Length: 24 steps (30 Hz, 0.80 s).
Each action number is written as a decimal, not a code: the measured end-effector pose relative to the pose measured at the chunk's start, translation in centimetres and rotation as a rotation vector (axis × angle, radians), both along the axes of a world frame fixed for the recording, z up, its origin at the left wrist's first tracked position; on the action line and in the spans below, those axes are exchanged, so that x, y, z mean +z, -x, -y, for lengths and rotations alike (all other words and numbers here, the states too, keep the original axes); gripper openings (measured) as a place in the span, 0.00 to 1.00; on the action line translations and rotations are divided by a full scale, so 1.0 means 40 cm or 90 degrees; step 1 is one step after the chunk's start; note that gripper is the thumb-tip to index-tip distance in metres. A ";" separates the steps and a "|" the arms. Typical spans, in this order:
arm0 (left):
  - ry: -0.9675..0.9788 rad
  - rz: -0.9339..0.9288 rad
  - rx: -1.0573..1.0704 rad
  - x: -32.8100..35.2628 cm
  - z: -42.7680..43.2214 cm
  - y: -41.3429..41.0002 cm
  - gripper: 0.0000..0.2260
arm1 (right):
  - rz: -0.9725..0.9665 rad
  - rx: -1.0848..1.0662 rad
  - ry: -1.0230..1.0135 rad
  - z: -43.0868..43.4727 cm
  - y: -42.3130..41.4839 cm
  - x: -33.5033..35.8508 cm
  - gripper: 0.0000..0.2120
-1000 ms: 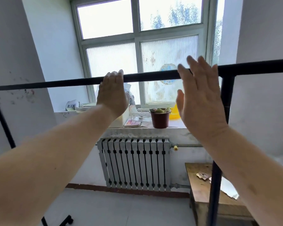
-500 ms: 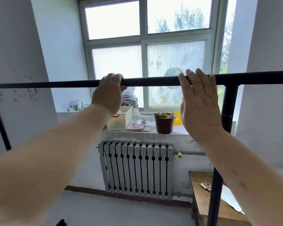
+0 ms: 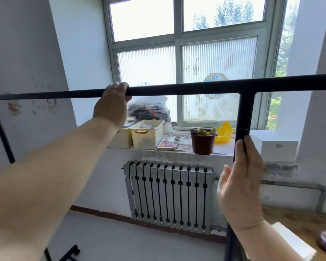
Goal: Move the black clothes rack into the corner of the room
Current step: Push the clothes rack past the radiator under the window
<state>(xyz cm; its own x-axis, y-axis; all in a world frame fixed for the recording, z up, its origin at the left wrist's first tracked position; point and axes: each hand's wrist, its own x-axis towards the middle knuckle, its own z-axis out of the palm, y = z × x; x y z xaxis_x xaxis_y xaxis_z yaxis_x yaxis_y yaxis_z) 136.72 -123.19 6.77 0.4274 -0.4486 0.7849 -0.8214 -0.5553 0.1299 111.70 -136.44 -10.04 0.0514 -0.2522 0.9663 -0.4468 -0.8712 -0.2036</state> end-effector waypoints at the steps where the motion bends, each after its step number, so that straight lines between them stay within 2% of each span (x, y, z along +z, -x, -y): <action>1: 0.005 0.001 0.001 -0.001 0.004 -0.011 0.13 | -0.013 -0.013 -0.022 0.009 -0.013 -0.015 0.30; 3: 0.021 -0.001 0.006 -0.005 0.006 -0.030 0.14 | -0.042 -0.015 -0.059 0.022 -0.032 -0.037 0.30; 7: 0.028 -0.005 0.032 -0.018 0.023 -0.081 0.14 | -0.045 0.064 -0.108 0.052 -0.099 -0.041 0.29; 10: 0.012 -0.009 0.074 -0.031 0.035 -0.125 0.18 | -0.033 0.082 -0.080 0.074 -0.160 -0.051 0.28; 14: 0.000 -0.019 0.113 -0.041 0.034 -0.191 0.24 | -0.009 0.165 -0.162 0.077 -0.252 -0.042 0.29; 18: -0.044 0.005 0.147 -0.027 0.016 -0.269 0.23 | 0.027 0.155 -0.190 0.080 -0.344 -0.030 0.31; 20: -0.064 0.016 0.151 -0.016 0.005 -0.315 0.21 | 0.051 0.172 -0.228 0.082 -0.392 -0.028 0.29; 24: -0.076 0.022 0.146 -0.012 -0.006 -0.410 0.21 | 0.089 0.202 -0.217 0.096 -0.503 -0.025 0.26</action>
